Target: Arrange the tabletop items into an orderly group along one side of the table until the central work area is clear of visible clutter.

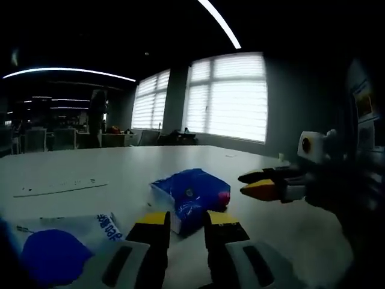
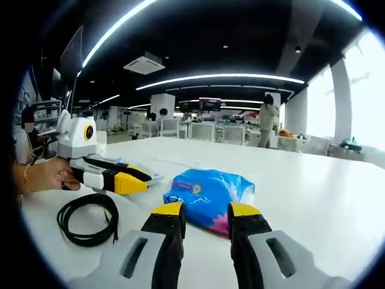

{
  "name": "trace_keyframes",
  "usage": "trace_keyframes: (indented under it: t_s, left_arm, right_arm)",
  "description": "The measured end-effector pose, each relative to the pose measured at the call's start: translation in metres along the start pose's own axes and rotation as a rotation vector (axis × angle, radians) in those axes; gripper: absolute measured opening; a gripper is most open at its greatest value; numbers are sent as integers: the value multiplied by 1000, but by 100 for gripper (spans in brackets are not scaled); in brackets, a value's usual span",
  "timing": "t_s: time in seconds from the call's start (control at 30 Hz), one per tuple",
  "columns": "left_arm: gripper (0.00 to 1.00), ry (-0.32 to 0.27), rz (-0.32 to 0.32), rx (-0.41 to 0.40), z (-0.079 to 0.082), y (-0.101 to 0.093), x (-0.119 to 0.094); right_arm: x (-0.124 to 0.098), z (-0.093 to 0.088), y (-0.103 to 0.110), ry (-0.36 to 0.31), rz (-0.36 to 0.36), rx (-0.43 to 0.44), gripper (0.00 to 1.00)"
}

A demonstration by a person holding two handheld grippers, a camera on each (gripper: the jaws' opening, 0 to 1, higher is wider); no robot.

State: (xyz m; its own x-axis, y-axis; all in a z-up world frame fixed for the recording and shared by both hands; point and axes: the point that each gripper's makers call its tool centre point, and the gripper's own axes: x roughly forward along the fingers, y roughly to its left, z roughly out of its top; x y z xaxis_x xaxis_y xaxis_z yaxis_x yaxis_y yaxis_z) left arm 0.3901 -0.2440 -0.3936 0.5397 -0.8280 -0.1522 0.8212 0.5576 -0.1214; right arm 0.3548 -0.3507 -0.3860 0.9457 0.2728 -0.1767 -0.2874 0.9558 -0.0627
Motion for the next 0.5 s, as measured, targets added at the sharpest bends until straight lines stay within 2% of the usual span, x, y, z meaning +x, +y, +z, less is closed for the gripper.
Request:
trace_keyframes:
  t_s: [0.13, 0.37, 0.5]
  left_arm:
    - [22, 14, -11, 16, -1, -1, 5]
    - [22, 37, -6, 24, -1, 8, 17]
    - [22, 44, -13, 28, -4, 6, 23]
  right_arm:
    - [6, -6, -7, 12, -11, -2, 26]
    - [15, -10, -20, 21, -40, 11, 25]
    - [19, -20, -26, 39, -39, 38, 25]
